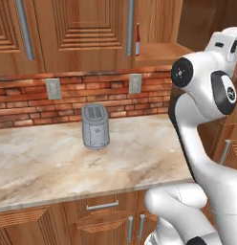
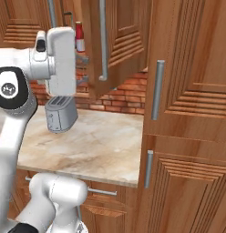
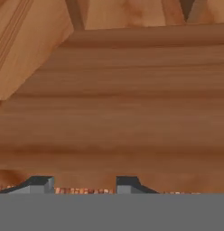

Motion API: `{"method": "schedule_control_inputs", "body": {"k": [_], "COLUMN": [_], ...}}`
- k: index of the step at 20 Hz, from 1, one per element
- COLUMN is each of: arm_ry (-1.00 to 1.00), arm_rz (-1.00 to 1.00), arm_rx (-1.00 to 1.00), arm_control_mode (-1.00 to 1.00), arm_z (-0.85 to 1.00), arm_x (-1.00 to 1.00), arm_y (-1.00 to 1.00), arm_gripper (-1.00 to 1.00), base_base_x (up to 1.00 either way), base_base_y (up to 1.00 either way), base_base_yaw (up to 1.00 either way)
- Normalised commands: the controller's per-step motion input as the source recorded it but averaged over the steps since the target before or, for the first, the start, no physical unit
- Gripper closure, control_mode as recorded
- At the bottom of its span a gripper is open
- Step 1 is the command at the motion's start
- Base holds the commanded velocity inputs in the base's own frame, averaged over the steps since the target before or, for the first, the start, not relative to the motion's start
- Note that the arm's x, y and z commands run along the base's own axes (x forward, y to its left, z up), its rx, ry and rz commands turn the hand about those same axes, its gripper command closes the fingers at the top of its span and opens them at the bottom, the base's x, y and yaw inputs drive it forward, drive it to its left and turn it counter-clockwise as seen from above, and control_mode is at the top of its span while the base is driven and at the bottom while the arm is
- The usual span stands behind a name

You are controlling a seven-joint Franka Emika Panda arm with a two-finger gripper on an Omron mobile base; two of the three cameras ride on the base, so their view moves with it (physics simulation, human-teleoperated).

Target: The dining table condiment station is running low on ketchup. Refill the condiment station by opening the cabinet and taking the ketchup from the cabinet and placing it on the dining table.

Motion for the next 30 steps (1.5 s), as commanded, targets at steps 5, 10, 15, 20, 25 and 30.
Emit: {"method": "schedule_control_inputs", "body": {"k": [5, 10, 15, 20, 25, 30], "arm_ry": [-0.06, -0.07, -0.11, -0.11, -0.12, 0.00], "arm_rz": [0.00, 0.00, 0.00, 0.00, 0.00, 0.00], "arm_rx": [0.12, 0.12, 0.05, 0.00, 0.00, 0.00], "arm_control_mode": [-1.00, -1.00, -1.00, -1.00, -1.00, -1.00], "arm_z": [0.01, 0.00, 0.00, 0.12, 0.17, 0.00], "arm_x": [-0.02, 0.00, -0.13, -0.78, -0.99, -0.21], "arm_y": [-1.00, -1.00, -0.56, 0.61, 0.85, 1.00], "arm_gripper": [-1.00, -1.00, -1.00, -1.00, -1.00, -1.00], "base_base_x": [0.00, 0.00, 0.00, 0.00, 0.00, 0.00], "base_base_y": [0.00, 0.00, 0.00, 0.00, 0.00, 0.00], "base_base_yaw": [0.00, 0.00, 0.00, 0.00, 0.00, 0.00]}}
